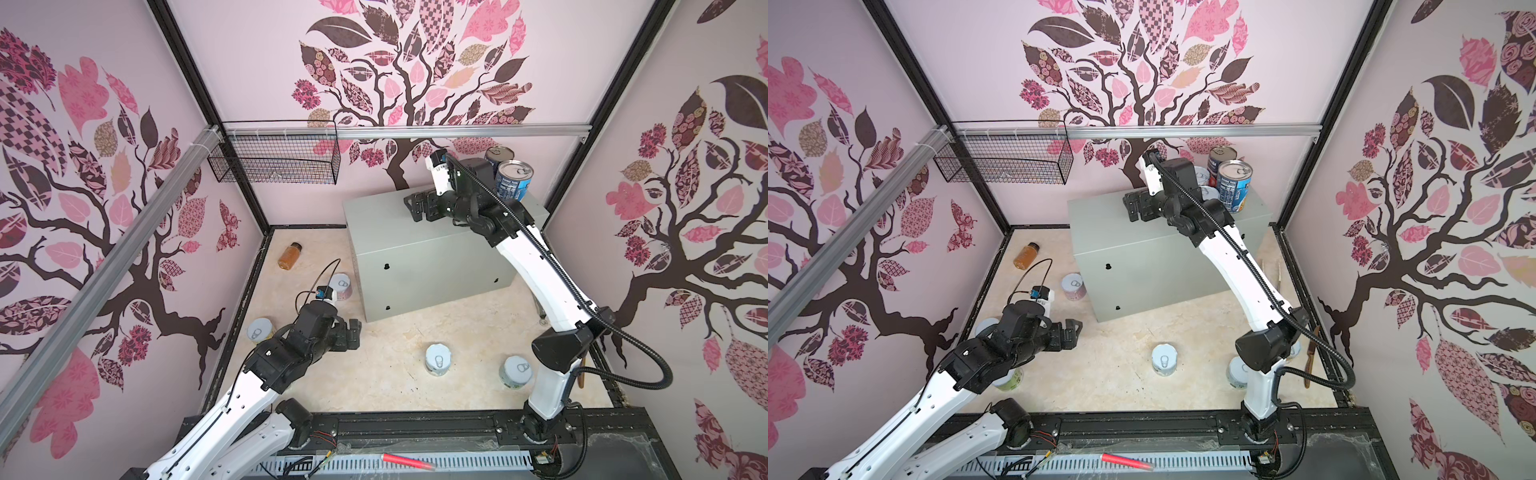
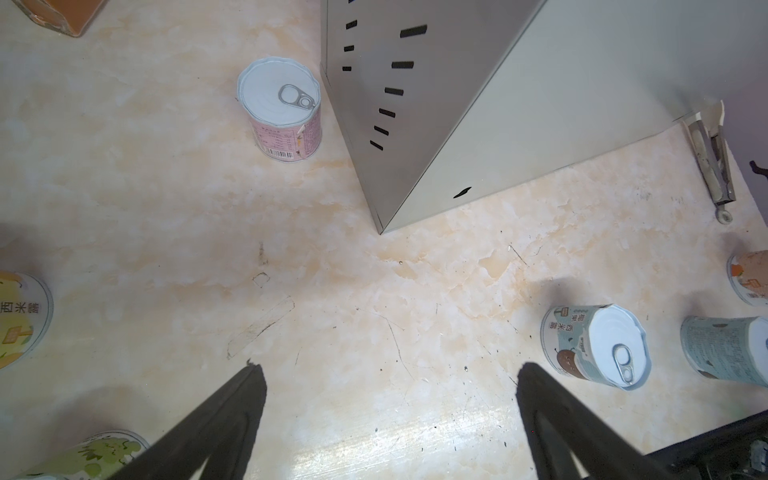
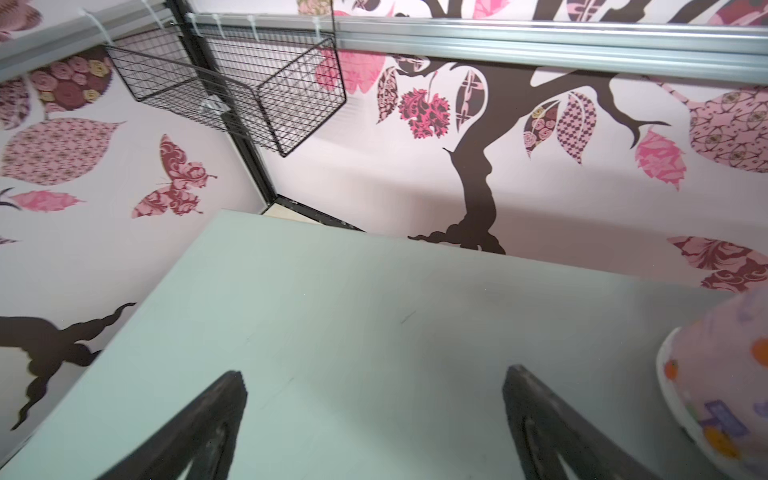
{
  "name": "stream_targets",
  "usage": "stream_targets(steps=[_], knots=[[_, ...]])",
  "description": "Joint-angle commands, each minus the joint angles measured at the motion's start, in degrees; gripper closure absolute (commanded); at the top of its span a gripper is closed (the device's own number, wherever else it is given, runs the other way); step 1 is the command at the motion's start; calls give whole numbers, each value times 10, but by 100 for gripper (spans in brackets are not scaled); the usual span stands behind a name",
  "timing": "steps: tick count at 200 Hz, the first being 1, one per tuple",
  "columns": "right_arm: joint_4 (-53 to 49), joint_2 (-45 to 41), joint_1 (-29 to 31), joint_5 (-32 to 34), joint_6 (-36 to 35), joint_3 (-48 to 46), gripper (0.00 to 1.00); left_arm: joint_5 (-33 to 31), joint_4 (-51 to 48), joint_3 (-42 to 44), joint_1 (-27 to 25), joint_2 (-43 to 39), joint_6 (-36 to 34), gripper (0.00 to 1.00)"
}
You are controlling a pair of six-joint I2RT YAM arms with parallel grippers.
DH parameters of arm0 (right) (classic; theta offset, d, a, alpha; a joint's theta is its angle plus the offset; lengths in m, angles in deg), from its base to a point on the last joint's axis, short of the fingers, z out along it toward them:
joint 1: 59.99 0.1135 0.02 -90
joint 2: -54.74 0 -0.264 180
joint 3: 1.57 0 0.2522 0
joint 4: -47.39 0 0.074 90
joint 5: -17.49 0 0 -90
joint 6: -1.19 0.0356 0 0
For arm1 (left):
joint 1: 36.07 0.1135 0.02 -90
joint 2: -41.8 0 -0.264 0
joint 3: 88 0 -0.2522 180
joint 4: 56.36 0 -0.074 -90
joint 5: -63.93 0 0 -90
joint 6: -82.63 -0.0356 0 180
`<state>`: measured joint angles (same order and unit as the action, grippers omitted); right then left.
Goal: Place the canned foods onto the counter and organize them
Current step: 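Swing the right gripper down to the table toward a pale blue-green can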
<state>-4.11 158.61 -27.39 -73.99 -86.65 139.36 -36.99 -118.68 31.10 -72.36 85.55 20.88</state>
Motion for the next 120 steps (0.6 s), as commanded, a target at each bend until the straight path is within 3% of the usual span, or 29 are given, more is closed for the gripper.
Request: stream_targets(steps=[1,50,120], knots=[[-14,-74,12,10,11,-36,0,-13,-1,10,3,-5,-10,2],[5,-200,44,-6,39,-169,0,1,0,6,3,-15,-19,2],[36,-384,50,-6,70,-435,0,28,-3,-9,-9,14,-3,2]])
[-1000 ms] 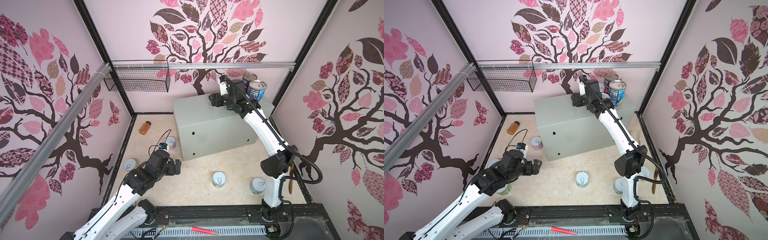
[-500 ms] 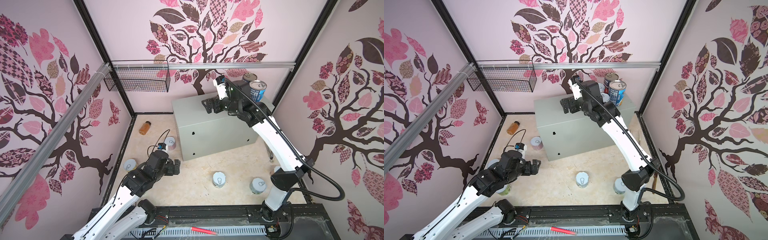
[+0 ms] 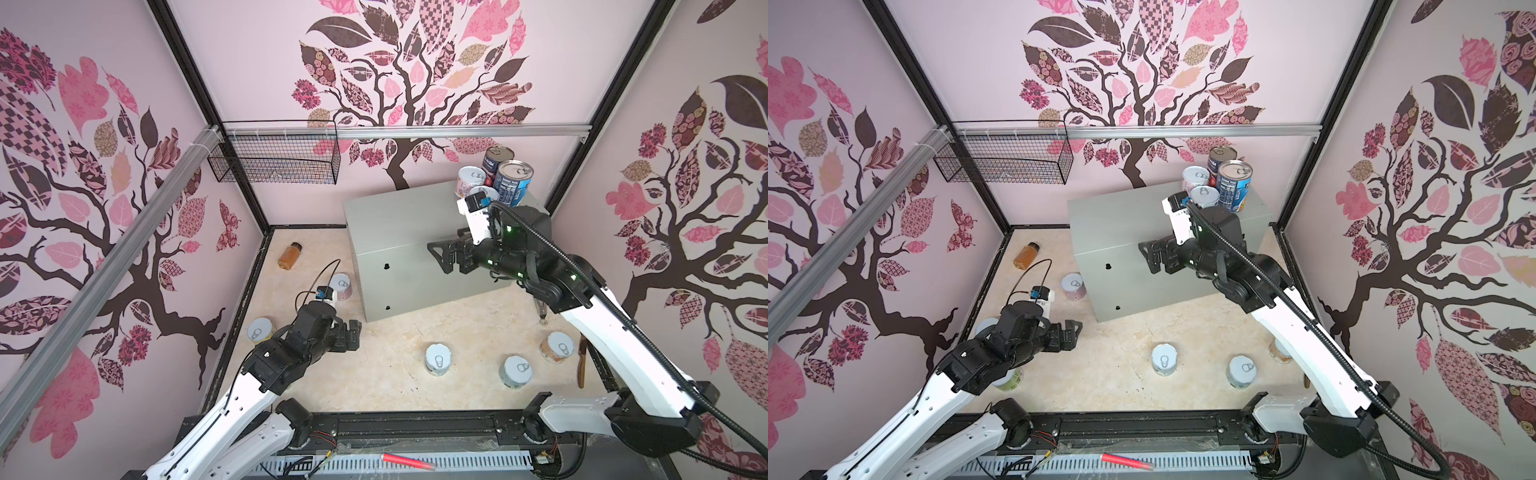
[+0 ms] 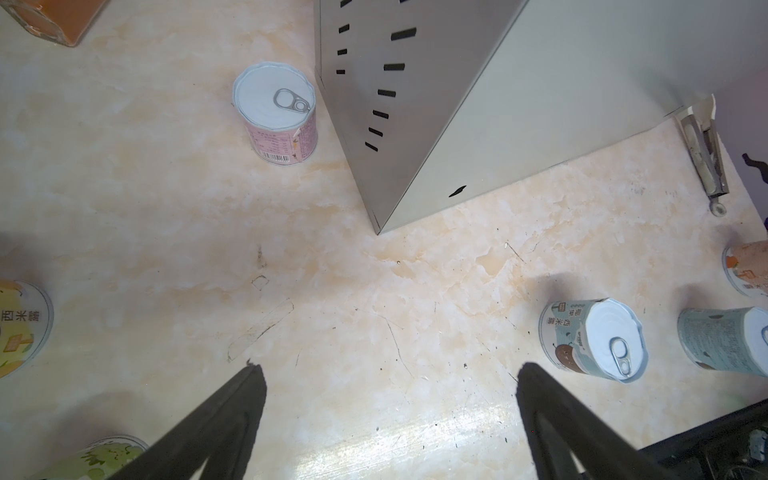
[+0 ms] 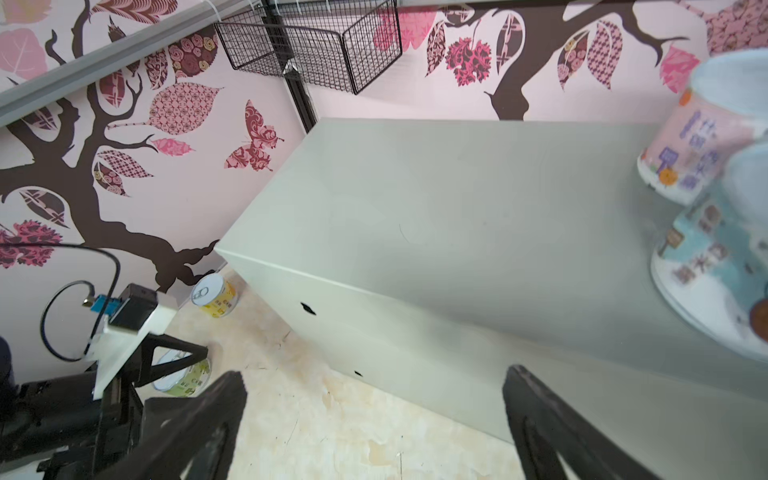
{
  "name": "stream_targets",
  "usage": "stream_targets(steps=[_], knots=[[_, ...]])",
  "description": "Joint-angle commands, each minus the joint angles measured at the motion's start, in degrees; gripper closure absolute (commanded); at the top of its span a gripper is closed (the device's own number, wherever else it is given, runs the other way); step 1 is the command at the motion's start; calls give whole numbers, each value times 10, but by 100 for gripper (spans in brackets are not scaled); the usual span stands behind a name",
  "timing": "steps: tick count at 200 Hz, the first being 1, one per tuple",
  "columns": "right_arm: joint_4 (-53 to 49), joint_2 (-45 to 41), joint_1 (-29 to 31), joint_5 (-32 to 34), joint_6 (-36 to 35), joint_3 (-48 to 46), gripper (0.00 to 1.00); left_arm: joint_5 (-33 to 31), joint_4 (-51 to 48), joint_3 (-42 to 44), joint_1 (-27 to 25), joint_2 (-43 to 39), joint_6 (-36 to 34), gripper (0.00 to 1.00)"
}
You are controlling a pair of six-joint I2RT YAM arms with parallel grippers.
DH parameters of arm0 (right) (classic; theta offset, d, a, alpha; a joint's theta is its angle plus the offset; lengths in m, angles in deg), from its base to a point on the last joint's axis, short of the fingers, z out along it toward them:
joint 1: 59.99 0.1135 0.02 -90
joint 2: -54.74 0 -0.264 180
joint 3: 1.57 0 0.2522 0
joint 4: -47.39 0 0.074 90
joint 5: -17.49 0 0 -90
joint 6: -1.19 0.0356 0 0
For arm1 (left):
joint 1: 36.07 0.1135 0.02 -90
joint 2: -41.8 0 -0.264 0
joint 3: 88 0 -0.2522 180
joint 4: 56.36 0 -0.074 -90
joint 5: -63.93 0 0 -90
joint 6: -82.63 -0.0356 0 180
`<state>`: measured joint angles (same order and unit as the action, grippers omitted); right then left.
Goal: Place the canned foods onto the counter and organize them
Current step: 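Swing the right gripper down to the table toward a pale blue-green can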
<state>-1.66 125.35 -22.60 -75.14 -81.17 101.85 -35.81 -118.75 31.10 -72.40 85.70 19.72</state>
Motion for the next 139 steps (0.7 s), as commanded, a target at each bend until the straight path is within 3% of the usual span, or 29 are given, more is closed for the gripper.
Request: stream_targets(steps=[1,89,139], knots=[[11,-52,2,6,15,-63,0,16,-2,-9,-10,13,9,2],[36,-229,1,-17,60,-317,0,-111,14,13,-171,55,85,2],[54,-252,2,4,107,-449,0,-148,34,73,-233,57,149,2]])
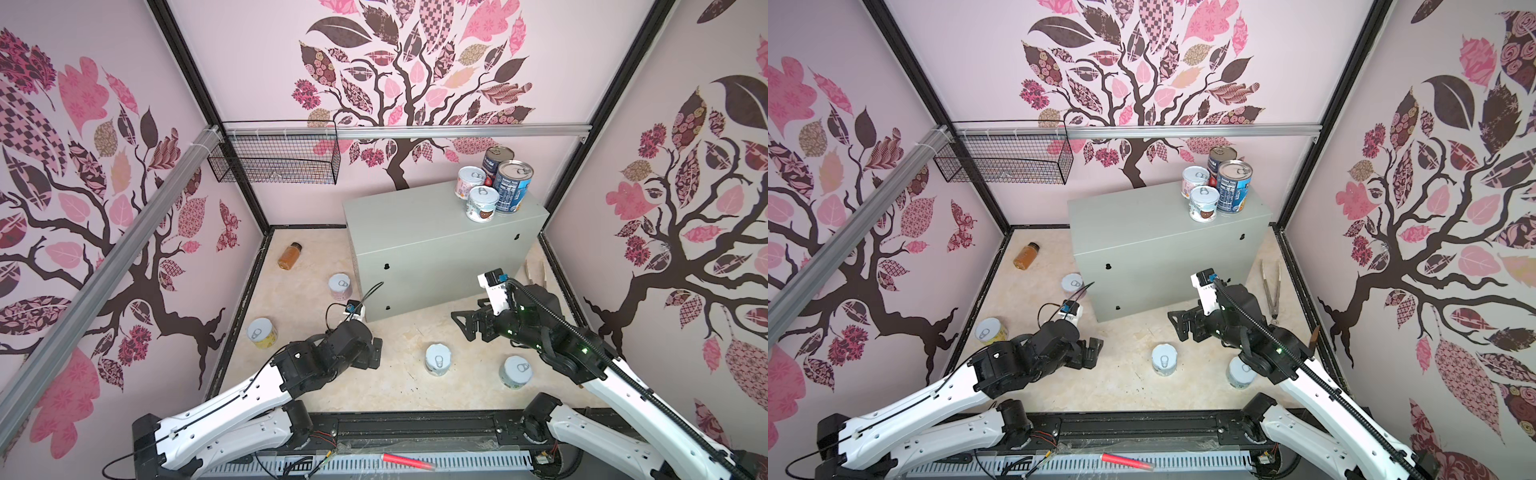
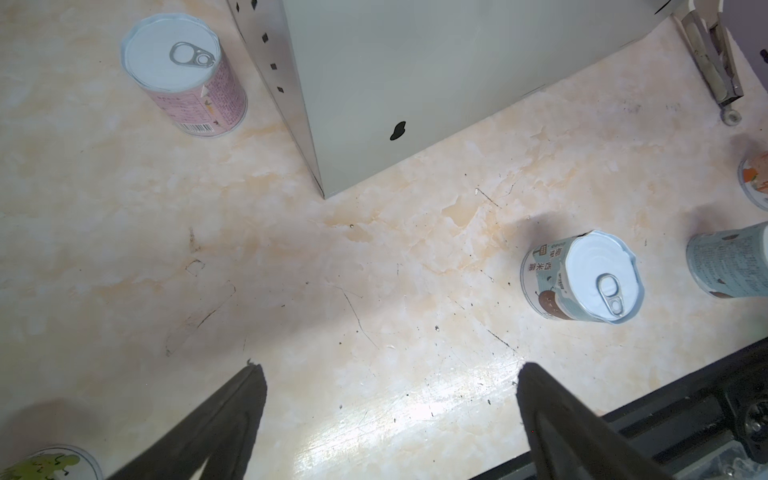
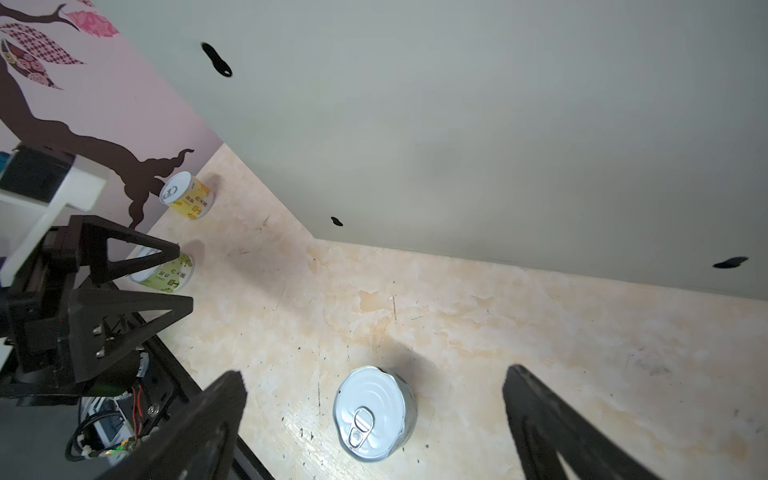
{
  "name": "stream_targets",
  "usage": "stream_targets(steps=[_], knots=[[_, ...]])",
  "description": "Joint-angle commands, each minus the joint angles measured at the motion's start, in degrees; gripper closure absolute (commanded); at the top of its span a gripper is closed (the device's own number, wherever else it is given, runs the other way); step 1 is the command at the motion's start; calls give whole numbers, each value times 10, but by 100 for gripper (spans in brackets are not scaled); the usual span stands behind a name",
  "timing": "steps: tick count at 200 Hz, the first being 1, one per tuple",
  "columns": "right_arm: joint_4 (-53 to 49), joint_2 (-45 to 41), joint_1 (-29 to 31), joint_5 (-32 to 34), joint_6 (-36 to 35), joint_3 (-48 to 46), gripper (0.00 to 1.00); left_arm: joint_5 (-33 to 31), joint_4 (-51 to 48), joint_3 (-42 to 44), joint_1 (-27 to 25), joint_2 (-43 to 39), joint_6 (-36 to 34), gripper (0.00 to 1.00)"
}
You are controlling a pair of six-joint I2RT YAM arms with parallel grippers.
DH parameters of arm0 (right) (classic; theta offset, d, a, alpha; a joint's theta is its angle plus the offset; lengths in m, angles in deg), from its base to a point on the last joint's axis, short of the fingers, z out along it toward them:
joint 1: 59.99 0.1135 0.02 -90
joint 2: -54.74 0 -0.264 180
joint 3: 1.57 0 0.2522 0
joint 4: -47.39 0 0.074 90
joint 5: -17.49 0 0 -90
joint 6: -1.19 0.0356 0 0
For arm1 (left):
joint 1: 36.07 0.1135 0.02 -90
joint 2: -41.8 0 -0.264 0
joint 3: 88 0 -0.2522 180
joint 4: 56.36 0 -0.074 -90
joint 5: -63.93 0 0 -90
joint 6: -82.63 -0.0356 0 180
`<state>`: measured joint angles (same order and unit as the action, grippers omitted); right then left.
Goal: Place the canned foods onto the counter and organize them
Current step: 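Swing the right gripper down to the table toward a pale blue-green can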
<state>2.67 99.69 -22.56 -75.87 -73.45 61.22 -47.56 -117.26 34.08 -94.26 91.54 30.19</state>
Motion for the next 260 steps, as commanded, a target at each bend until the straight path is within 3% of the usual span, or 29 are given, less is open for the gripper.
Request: stream_targets(steps=[1,24,79,95,123,197,260], knots=[[11,4,2,11,31,-45,0,-31,20,44,-14,-2,45,2],[46,-2,2,2,51,-104,0,-27,44,76,-20,1,67,2],[97,13,9,-17,82,-146,0,-27,99,150,-23,-6,102,2],[131,23,38,-14,91,-166,0,-41,104,164,-23,-14,102,2],[152,73,118,60,92,-169,0,-67,97,179,-23,-31,93,2],[203,112,136,52,107,-216,0,-43,142,231,-22,-48,122,2],[254,136,201,84,126,-252,0,-43,143,232,-23,-44,125,2]])
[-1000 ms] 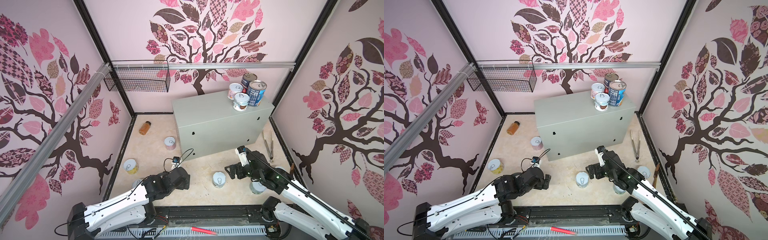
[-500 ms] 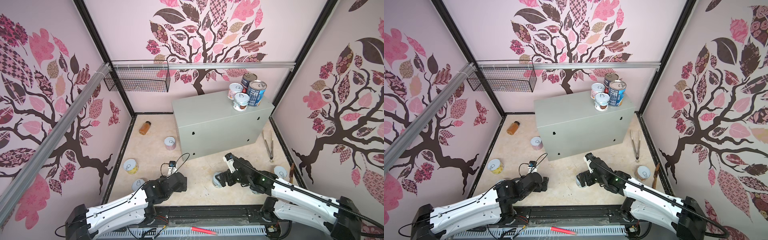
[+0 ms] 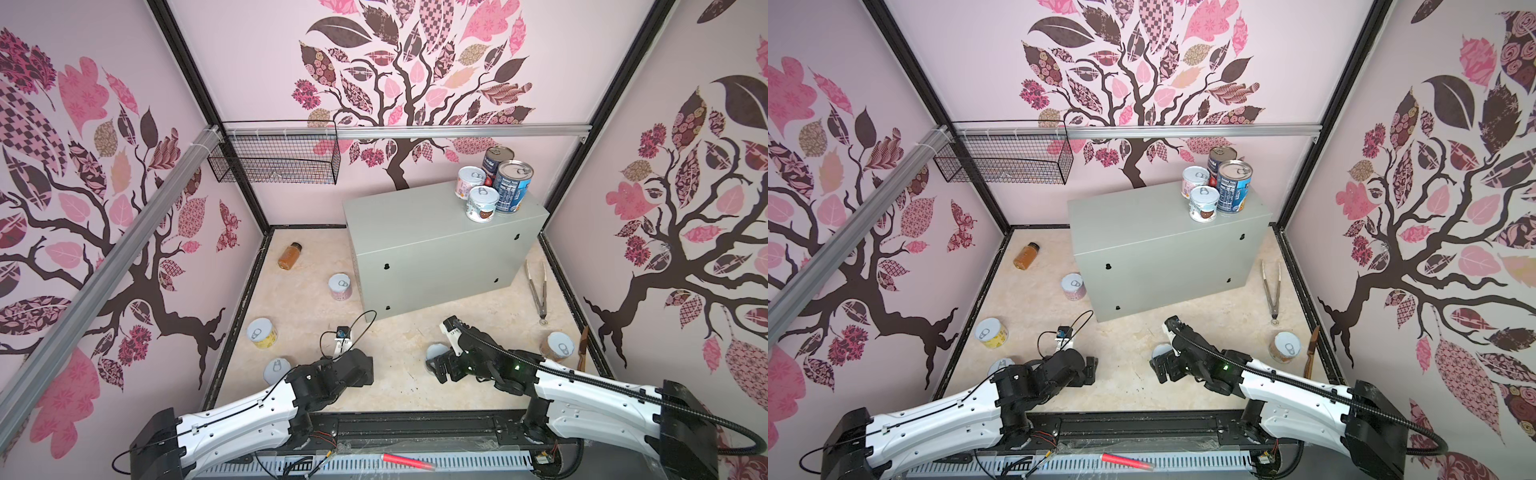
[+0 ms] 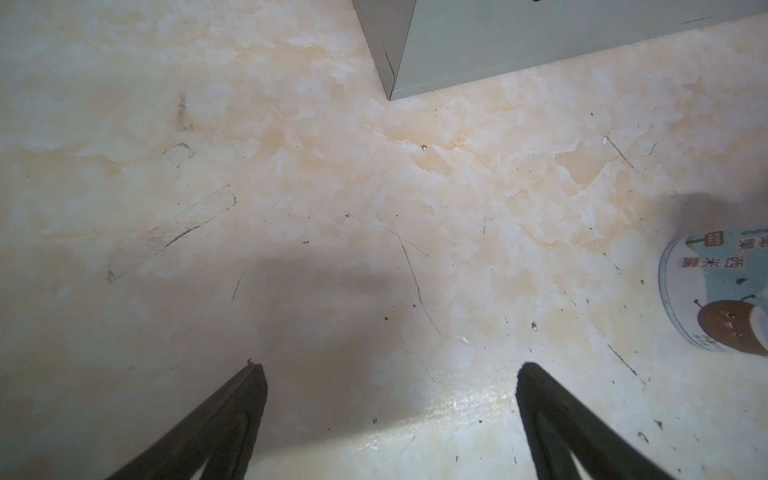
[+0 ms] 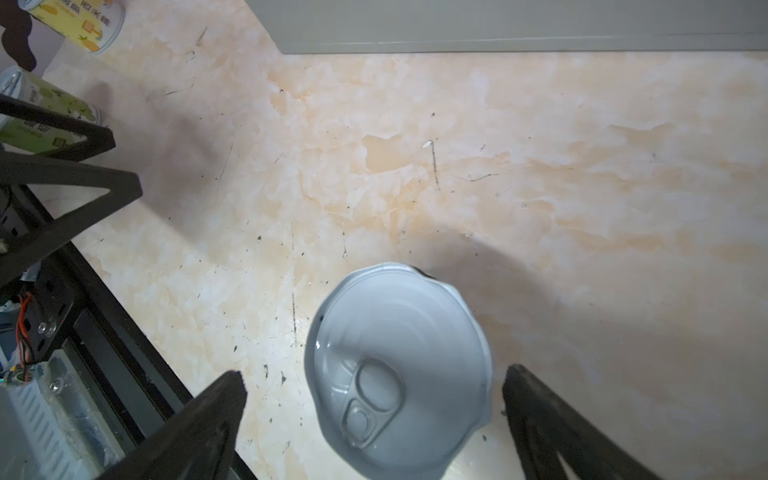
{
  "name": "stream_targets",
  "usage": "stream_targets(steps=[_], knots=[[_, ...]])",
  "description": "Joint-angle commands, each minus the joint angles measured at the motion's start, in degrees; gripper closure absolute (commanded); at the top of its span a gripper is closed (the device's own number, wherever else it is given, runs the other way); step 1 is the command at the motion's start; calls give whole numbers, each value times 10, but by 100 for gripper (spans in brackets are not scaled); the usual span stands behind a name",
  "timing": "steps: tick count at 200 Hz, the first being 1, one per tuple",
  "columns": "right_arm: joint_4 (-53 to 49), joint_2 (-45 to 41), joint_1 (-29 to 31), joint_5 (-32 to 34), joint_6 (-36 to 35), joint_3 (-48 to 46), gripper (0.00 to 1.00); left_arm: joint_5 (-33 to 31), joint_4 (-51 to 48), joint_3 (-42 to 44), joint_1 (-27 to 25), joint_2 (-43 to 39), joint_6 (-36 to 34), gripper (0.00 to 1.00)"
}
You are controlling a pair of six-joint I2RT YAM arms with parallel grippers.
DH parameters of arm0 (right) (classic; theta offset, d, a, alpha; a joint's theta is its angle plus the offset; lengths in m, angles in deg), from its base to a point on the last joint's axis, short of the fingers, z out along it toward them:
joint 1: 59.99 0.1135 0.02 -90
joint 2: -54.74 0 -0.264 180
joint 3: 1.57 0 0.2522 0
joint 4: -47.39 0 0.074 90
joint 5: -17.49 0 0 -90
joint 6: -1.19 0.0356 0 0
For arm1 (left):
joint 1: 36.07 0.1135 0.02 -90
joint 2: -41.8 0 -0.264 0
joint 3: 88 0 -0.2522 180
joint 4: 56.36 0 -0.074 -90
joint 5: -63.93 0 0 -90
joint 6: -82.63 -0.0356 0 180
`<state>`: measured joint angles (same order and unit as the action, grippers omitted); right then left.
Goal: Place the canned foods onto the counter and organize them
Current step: 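Swing the right gripper down to the table toward a pale blue-green can, then close the right gripper around the pale blue-green pull-tab can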
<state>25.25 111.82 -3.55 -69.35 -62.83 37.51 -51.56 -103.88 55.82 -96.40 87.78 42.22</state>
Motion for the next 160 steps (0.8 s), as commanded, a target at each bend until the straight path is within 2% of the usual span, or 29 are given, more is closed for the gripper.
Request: stream_targets(steps=[1,56,135,160], knots=[[31,14,11,19,21,-16,0,-3,9,15,-1,-6,5,2],[106,39,21,35,18,-50,0,-6,2,19,-1,-24,10,2],[290,71,81,122,-3,-137,2,-17,-9,31,-1,-63,20,2],[308,71,86,145,-10,-139,5,-18,-9,31,-1,-66,20,3]])
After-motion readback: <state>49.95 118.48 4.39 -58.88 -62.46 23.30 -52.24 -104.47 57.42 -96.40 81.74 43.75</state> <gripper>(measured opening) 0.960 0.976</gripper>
